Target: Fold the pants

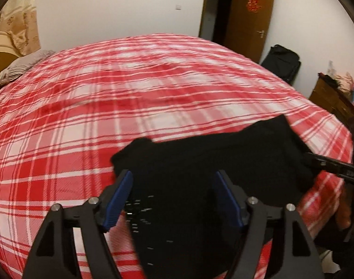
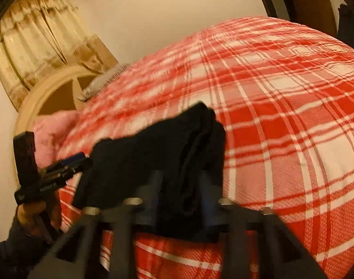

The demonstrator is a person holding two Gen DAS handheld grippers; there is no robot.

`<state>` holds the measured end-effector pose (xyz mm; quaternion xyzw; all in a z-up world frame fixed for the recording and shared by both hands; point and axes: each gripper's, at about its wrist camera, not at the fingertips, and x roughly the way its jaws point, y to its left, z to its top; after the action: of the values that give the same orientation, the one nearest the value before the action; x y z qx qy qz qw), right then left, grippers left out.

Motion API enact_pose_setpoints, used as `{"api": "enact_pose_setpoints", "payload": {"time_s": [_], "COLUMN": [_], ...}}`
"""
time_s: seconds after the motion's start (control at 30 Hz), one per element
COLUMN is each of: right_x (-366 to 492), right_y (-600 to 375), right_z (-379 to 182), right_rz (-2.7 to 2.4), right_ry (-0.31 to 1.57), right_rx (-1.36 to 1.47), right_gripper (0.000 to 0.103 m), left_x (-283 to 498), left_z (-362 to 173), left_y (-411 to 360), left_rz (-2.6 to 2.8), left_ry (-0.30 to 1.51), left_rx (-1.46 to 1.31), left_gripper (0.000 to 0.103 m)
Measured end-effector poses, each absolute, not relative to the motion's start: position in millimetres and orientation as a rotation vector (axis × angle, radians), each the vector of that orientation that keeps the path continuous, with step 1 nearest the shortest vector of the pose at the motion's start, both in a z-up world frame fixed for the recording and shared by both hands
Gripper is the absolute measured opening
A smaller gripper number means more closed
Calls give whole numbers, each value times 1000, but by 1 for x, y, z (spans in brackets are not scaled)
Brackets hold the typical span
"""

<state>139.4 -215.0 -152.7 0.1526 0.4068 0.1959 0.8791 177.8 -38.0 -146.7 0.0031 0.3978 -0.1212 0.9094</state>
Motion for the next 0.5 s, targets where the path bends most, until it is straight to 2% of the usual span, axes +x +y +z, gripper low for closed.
{"api": "enact_pose_setpoints", "payload": {"time_s": [0.03, 0.17, 0.37, 0.43, 0.5], "right_x": [136, 128, 135, 134, 132], "right_y": [-215, -223, -239, -240, -237], "right_z": [-151, -157, -170, -162, -148], "right_rz": [417, 381, 361, 321, 261], "right_ry": [843, 873, 892, 878, 826], "right_rx": [312, 311, 380, 364, 315], "right_gripper": [19, 19, 20, 29, 33], "left_x": [181, 186, 184, 183, 182], "left_z": [-152, -168, -172, -170, -169], "left_y": [-36, -28, -28, -29, -30], "left_rz": [-232, -225, -235, -232, -234], "left_ry": [830, 850, 858, 859, 857], "left_rx": [15, 9, 1, 2, 7], "left_gripper": [75, 87, 88, 88, 88]}}
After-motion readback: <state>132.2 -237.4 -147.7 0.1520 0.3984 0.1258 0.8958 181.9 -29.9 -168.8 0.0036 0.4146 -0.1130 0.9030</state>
